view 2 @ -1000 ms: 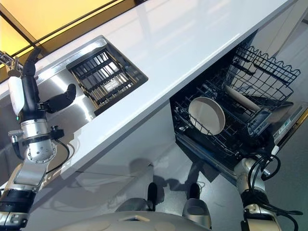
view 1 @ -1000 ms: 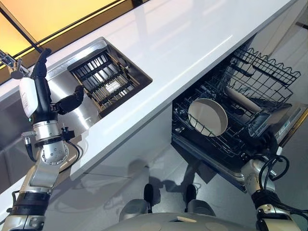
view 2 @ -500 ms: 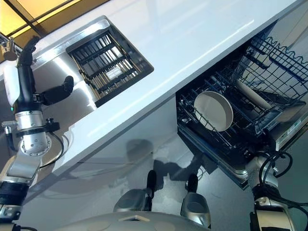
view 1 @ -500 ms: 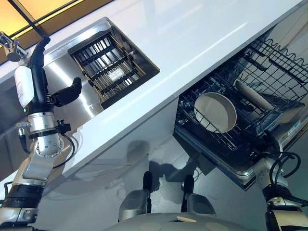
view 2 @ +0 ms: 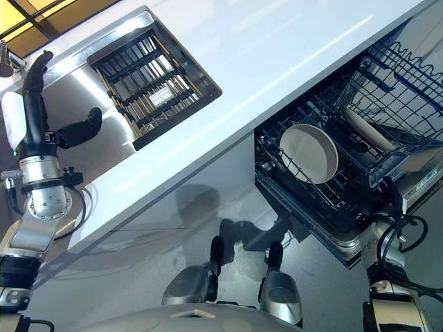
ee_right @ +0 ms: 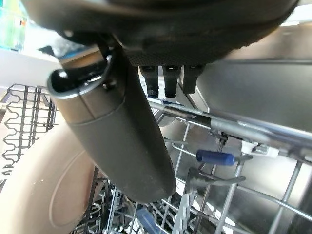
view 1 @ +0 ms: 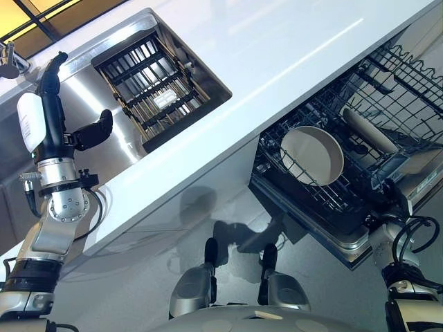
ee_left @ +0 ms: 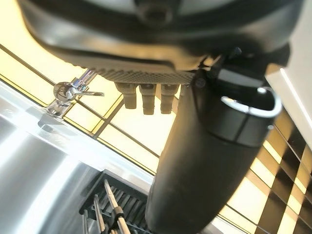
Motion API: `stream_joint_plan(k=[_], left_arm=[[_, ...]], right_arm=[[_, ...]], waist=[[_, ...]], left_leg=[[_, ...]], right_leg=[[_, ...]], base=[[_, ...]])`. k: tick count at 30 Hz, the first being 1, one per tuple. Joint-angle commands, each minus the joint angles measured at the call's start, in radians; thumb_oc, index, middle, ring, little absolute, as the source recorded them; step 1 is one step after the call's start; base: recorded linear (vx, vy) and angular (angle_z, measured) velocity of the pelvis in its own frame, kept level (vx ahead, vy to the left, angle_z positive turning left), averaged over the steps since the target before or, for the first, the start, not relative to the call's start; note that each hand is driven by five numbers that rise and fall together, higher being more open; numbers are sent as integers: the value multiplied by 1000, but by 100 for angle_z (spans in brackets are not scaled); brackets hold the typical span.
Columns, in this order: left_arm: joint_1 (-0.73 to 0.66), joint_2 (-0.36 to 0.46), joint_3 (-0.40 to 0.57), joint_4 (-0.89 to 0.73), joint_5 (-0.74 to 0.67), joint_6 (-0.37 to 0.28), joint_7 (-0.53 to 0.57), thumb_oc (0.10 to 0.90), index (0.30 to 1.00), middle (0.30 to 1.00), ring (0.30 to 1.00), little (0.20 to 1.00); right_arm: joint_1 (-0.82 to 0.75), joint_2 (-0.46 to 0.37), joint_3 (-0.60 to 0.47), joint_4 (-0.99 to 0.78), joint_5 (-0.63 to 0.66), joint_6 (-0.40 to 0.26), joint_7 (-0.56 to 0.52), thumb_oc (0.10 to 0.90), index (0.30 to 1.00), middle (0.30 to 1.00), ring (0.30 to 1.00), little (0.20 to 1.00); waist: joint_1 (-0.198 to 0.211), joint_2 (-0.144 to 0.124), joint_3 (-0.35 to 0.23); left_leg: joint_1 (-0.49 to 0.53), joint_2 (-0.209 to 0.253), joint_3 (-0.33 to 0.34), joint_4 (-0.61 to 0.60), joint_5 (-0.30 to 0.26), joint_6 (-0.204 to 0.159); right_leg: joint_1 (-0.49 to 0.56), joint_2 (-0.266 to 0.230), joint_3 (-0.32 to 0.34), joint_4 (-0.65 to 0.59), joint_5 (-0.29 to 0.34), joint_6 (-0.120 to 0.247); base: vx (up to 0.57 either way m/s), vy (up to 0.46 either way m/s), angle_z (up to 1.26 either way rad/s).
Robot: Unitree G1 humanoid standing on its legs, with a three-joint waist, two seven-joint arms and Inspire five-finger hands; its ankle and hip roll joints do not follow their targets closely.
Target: Pick up plates and place into dishwasher.
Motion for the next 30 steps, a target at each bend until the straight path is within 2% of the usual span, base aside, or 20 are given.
stream_joint_plan(k=[1, 5, 8, 11, 12, 14, 16, 17, 20, 21, 22, 23, 25, 27, 28, 30], left_arm=[[-110, 70, 27, -16, -31, -30, 45, 800, 900, 900, 900, 900], [-124, 67, 16, -6, -33, -27, 35, 800, 900, 900, 900, 900], [-143, 66, 3, 0, -41, -20, 22, 800, 900, 900, 900, 900], [-157, 68, -13, 6, -48, -22, 0, 800, 900, 900, 900, 900], [-154, 68, -13, 8, -52, -31, -7, 800, 900, 900, 900, 900], [-139, 67, -10, 9, -54, -51, -19, 800, 900, 900, 900, 900], [-125, 65, -7, 14, -57, -75, -31, 800, 900, 900, 900, 900], [-114, 61, -6, 17, -53, -90, -40, 800, 900, 900, 900, 900], [-100, 56, -7, 16, -52, -106, -47, 800, 900, 900, 900, 900], [-95, 54, -7, 12, -52, -110, -51, 800, 900, 900, 900, 900], [-90, 54, -9, 9, -51, -110, -55, 800, 900, 900, 900, 900], [-86, 51, -7, 3, -48, -108, -57, 800, 900, 900, 900, 900], [-77, 38, -9, -14, -29, -95, -49, 800, 900, 900, 900, 900], [-65, 27, 0, -23, -18, -93, -44, 800, 900, 900, 900, 900], [-54, 17, 7, -29, -11, -93, -36, 800, 900, 900, 900, 900], [-48, 10, 17, -33, -5, -89, -28, 800, 900, 900, 900, 900]], right_arm=[[-202, -113, 72, -204, 12, -178, 161, 800, 900, 900, 900, 900], [-277, -99, 127, -249, 128, -165, 271, 800, 900, 900, 900, 900], [-366, -59, 179, -268, 234, -141, 364, 800, 900, 900, 900, 900], [-464, 2, 249, -310, 372, -82, 464, 800, 900, 900, 900, 900], [-489, 23, 270, -328, 421, -44, 525, 800, 900, 900, 900, 900], [-514, 55, 307, -374, 482, 20, 627, 800, 900, 900, 900, 900], [-531, 75, 343, -432, 509, 51, 682, 800, 900, 900, 900, 900], [-540, 88, 358, -464, 507, 49, 675, 800, 900, 900, 900, 900], [-547, 93, 369, -494, 413, -21, 572, 800, 900, 900, 900, 900], [-548, 93, 367, -499, 335, -70, 477, 800, 900, 900, 900, 900], [-548, 85, 361, -492, 151, -144, 339, 800, 900, 900, 900, 900], [-546, 69, 358, -491, -1, -171, 271, 800, 900, 900, 900, 900], [-520, 49, 351, -514, -181, -140, 138, 800, 900, 900, 900, 900], [-473, 31, 331, -541, -208, -109, 111, 800, 900, 900, 900, 900], [-414, 26, 306, -562, -266, -84, 65, 800, 900, 900, 900, 900], [-350, 15, 279, -570, -268, -70, 54, 800, 900, 900, 900, 900]], waist=[[37, -34, -42], [61, -42, -42], [87, -47, -45], [122, -53, -54], [134, -56, -57], [153, -62, -61], [167, -68, -70], [174, -72, -75], [182, -76, -81], [185, -77, -82], [186, -78, -82], [183, -79, -85], [173, -81, -84], [162, -81, -82], [147, -82, -78], [128, -83, -76]], left_leg=[[-49, -88, 42, 137, -139, 47], [-55, -94, 25, 157, -143, 50], [-60, -100, 11, 175, -148, 54], [-66, -108, -6, 199, -155, 57], [-69, -112, -12, 209, -159, 58], [-69, -115, -18, 225, -170, 59], [-78, -122, -26, 234, -166, 61], [-79, -124, -30, 239, -169, 63], [-79, -128, -35, 243, -172, 67], [-74, -129, -36, 244, -174, 69], [-68, -130, -38, 247, -183, 72], [-69, -132, -39, 242, -177, 75], [-64, -134, -36, 238, -178, 82], [-54, -134, -30, 230, -179, 89], [-49, -134, -23, 226, -183, 94], [-41, -133, -12, 218, -184, 99]], right_leg=[[-79, 43, -2, 240, -203, -56], [-71, 40, -12, 236, -200, -59], [-63, 36, -22, 233, -199, -63], [-51, 32, -37, 228, -198, -67], [-46, 30, -43, 225, -198, -69], [-34, 29, -49, 224, -203, -70], [-31, 28, -56, 216, -195, -69], [-25, 29, -58, 213, -195, -68], [-18, 30, -61, 210, -195, -67], [-14, 31, -60, 212, -195, -67], [-9, 32, -56, 216, -201, -66], [-12, 31, -56, 215, -195, -66], [-15, 32, -46, 218, -193, -64], [-18, 33, -35, 221, -190, -61], [-22, 33, -26, 225, -188, -56], [-25, 33, -13, 227, -185, -51]], base=[[71, 33, 2], [67, 22, 8], [64, 18, 5], [81, 2, 8], [80, -4, 11], [82, -5, 7], [86, -4, 7], [100, -7, 17], [59, -1, 19], [74, -2, 7], [64, 9, 4], [46, 17, 1], [0, 0, 0], [0, 0, 0], [0, 0, 0], [-16, 7, 0]])
